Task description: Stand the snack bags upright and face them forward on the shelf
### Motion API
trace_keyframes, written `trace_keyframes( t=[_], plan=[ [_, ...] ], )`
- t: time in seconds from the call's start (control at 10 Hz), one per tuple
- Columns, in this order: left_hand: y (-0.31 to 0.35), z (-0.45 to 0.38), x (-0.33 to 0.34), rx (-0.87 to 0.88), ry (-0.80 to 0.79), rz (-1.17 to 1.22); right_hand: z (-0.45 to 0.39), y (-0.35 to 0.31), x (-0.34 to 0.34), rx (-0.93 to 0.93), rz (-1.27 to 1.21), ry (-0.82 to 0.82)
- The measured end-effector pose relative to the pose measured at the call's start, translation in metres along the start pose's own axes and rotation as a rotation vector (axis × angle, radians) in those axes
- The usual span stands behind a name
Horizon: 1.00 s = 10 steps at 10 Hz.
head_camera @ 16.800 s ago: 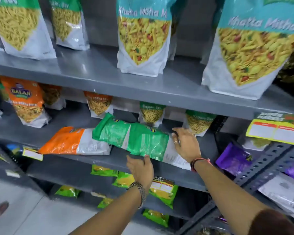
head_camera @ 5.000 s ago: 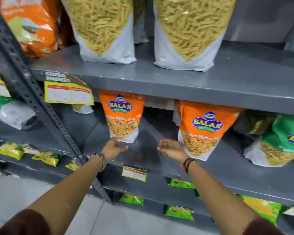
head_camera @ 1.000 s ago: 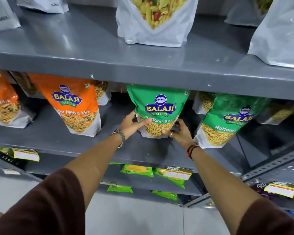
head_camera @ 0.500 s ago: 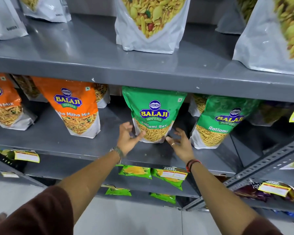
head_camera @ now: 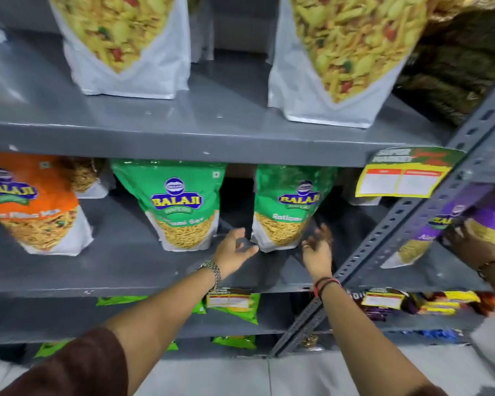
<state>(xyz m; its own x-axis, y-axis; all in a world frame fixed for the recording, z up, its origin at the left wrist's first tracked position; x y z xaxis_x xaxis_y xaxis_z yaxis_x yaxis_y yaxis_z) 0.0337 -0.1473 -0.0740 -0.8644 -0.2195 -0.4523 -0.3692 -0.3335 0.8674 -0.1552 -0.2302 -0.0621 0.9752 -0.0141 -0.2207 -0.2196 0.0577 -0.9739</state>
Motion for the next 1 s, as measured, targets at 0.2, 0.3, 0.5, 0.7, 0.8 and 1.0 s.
trace_keyframes(
  t=[0.2, 0.3, 0.5, 0.7, 0.8, 1.0],
  plan=[
    [0.023, -0.039, 0.015, 0.03, 0.039, -0.301, -0.022, -0.004, 0.001, 0.162, 0.074, -0.238],
    [0.024, -0.048, 0.018, -0.004, 0.061, -0.309, -0.028, -0.004, 0.003, 0.183, 0.006, -0.274],
    [0.025, -0.054, 0.025, -0.039, 0.022, -0.259, -0.033, -0.005, -0.006, 0.175, -0.045, -0.17],
    [0.032, -0.051, 0.034, -0.047, -0.029, -0.231, -0.025, -0.004, -0.013, 0.16, -0.108, -0.114],
    [0.036, -0.048, 0.035, -0.056, -0.093, -0.239, -0.018, -0.008, -0.017, 0.16, -0.088, -0.13],
    [0.051, -0.007, 0.021, 0.23, 0.234, -0.314, -0.002, -0.019, -0.024, 0.033, 0.103, -0.062]
  ],
)
Point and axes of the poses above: each hand's wrist, its own z-axis away from the middle knuckle, its own x-axis out of the palm, y = z × x, the point moved 4 cm from there along -z, towards the middle knuckle, and after that the axes turned 7 degrees about -z, right-handed, at the moved point
